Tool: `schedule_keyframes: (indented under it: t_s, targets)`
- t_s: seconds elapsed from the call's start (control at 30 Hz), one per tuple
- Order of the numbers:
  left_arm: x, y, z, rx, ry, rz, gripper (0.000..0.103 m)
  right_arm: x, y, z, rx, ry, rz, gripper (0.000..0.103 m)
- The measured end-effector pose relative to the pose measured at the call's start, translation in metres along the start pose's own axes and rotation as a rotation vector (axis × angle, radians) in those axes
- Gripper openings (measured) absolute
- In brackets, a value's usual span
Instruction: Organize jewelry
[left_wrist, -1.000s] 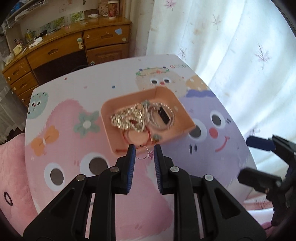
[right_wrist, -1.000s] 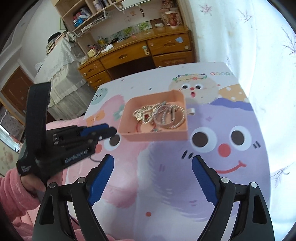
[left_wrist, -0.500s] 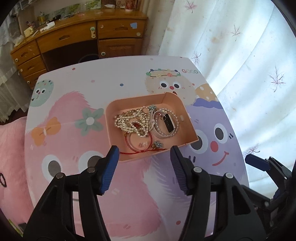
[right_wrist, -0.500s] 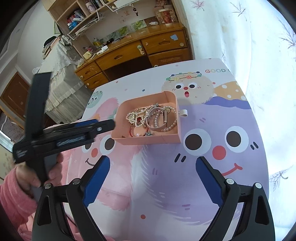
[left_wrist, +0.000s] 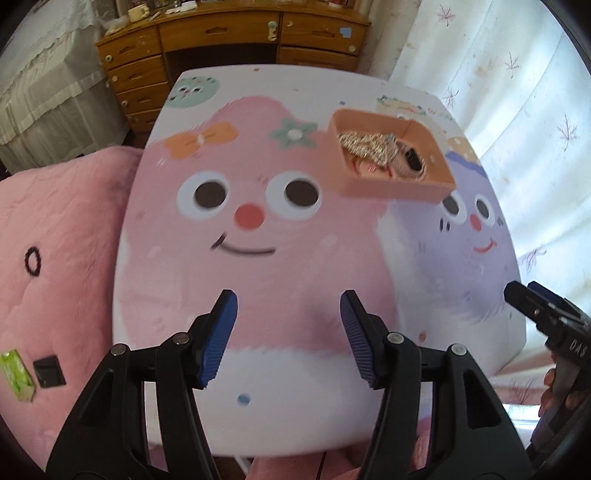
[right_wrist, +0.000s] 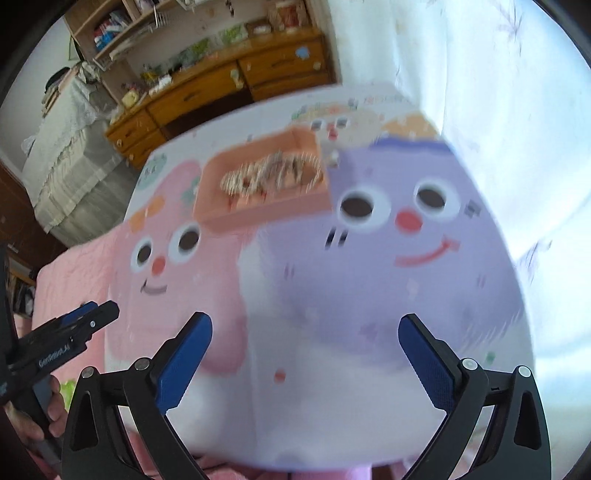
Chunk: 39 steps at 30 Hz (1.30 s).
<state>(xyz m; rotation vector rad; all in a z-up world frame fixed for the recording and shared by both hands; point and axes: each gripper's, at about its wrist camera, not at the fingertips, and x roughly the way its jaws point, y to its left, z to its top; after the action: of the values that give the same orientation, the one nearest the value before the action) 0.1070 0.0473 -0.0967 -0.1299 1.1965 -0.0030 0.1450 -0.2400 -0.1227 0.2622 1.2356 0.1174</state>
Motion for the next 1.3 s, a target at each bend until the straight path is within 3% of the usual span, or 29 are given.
schedule_keyframes:
  t_s: [0.13,0.23,0.4,0.47,0.6,0.87,0.93,1.0,1.3]
  targets:
    - [-0.025,0.007,-0.016,-0.044,-0.024,-0.019,0.055,-0.015,0.006,0.002,-0.023,-0.02,0.062,0.102]
    - [-0.05,-0.007,-0.009,-0.02,-0.079,0.017,0.056,-0.032,0.012,0.014,-0.07,-0.001,-0.006,0.102]
    - [-0.08,-0.058,0.017,0.039,-0.113,-0.001,0.071,-0.069,0.008,0.031,-0.049,0.01,-0.018,0.102]
    - [-0.089,-0.079,0.019,0.066,-0.136,0.035,0.072,-0.081,0.005,0.033,-0.044,0.002,-0.012,0.102]
    - [-0.096,-0.106,0.013,0.07,-0.166,0.098,0.084,-0.096,-0.002,0.028,-0.071,-0.021,-0.019,0.102]
    - [-0.087,-0.107,0.009,-0.033,-0.141,0.094,0.087,-0.11,-0.015,0.022,-0.099,-0.084,-0.043,0.102]
    - [-0.085,-0.105,0.009,-0.055,-0.15,0.094,0.09,-0.111,-0.013,0.023,-0.124,-0.085,-0.04,0.102]
    - [-0.087,-0.106,0.008,-0.058,-0.163,0.1,0.103,-0.111,-0.011,0.026,-0.141,-0.091,-0.034,0.102]
    - [-0.092,-0.107,0.008,-0.066,-0.175,0.124,0.103,-0.112,0.003,0.037,-0.199,-0.115,-0.018,0.102]
